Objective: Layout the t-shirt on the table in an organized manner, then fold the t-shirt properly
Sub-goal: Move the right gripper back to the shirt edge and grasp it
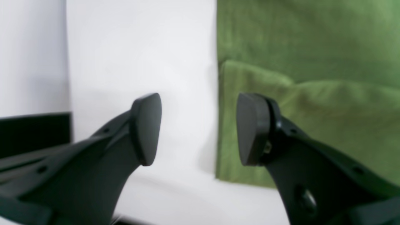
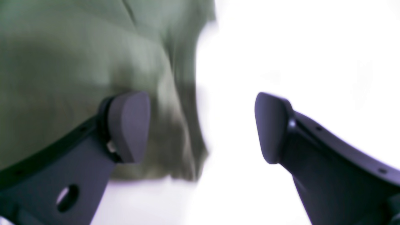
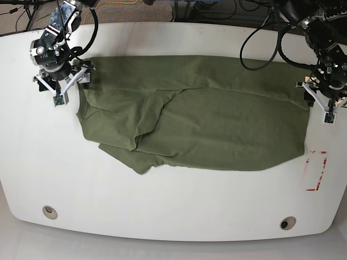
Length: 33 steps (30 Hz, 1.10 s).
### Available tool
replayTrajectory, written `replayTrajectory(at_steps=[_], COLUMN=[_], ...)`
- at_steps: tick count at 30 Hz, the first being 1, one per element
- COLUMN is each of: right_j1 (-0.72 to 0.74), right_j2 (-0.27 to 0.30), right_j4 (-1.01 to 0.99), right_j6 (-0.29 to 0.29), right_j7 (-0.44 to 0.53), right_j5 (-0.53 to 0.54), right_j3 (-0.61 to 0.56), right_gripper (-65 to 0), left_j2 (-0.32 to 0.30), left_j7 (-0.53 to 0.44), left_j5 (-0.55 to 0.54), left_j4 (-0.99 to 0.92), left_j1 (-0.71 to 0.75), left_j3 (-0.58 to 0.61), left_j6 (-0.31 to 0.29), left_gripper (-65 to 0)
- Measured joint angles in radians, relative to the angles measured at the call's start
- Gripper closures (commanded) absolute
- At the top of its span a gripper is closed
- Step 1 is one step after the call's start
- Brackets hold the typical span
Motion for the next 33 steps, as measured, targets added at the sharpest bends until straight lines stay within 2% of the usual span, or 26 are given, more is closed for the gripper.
replayTrajectory(at_steps=[5, 10, 15, 20, 22, 26, 30, 33], right_j1=[-0.040, -0.045, -0.041, -0.024, -0.021, -0.024, -0.024, -0.024], right_j2=[-0.020, -0.021, -0.017, -0.010, -0.009, -0.012, -0.012, -0.013], right_j4=[-0.026, -0.101, -0.169, -0.218, -0.224, -0.225, -0.225, -0.225], right_j6=[0.001, 0.002, 0.001, 0.002, 0.001, 0.002, 0.006, 0.009], right_j7=[0.004, 0.013, 0.093, 0.136, 0.147, 0.156, 0.156, 0.156], right_j5=[0.001, 0.004, 0.026, 0.041, 0.040, 0.047, 0.050, 0.053], right_j3=[0.030, 0.038, 0.053, 0.054, 0.053, 0.051, 0.046, 0.046], right_gripper=[-50.3, -50.3, -48.8, -35.0, -26.2, -13.0, -6.0, -6.2], left_j2=[-0.005, -0.020, -0.028, -0.029, -0.029, -0.028, -0.027, -0.026], left_j7=[0.040, 0.090, 0.079, 0.081, 0.080, 0.080, 0.080, 0.078], left_j5=[-0.074, -0.073, -0.078, -0.077, -0.077, -0.079, -0.076, -0.077], left_j4=[0.000, 0.000, 0.001, -0.004, -0.014, -0.045, -0.070, -0.088], left_j1=[-0.002, -0.004, -0.016, -0.011, -0.012, -0.011, -0.009, -0.005], left_j3=[-0.035, -0.038, -0.037, -0.038, -0.037, -0.037, -0.037, -0.037], left_j6=[0.000, 0.000, 0.000, 0.000, 0.000, 0.000, 0.000, 0.001], left_gripper=[-36.0, -36.0, -36.0, -36.0, -36.0, -36.0, -36.0, -36.0])
